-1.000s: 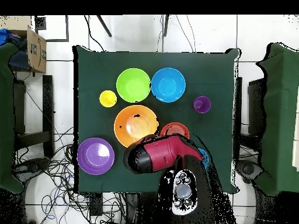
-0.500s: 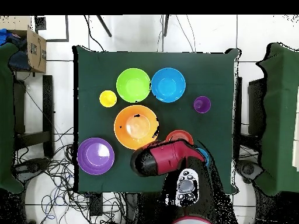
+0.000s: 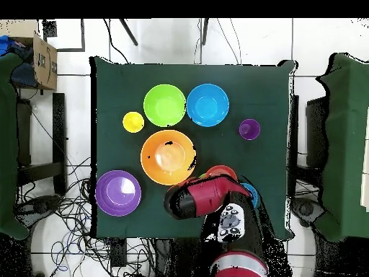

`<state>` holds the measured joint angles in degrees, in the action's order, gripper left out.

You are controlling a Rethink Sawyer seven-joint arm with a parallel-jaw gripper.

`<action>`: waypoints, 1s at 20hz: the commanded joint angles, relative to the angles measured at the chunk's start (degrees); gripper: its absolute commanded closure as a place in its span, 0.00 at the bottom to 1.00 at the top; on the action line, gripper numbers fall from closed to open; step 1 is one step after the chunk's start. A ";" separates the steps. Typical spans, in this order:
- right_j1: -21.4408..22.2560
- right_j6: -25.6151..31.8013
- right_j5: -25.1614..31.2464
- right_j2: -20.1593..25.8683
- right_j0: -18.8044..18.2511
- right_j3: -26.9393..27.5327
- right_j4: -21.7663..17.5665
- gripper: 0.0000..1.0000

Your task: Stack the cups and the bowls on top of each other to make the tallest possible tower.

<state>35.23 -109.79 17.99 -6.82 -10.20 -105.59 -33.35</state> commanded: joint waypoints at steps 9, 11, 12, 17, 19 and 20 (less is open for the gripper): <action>-3.48 -9.86 -4.82 2.30 1.54 -2.47 4.86 1.00; -3.21 -9.76 -4.51 1.95 1.85 -2.75 5.27 1.00; -3.11 -9.73 -4.47 1.84 1.94 -2.88 5.43 1.00; -3.14 -10.02 -5.26 1.06 2.29 -3.66 5.86 1.00; -3.18 -10.43 -5.69 0.86 2.60 -4.00 6.10 1.00; -3.19 -10.57 -5.85 0.78 2.74 -4.12 6.19 1.00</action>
<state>32.80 -109.79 16.84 -8.17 -9.09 -106.90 -29.89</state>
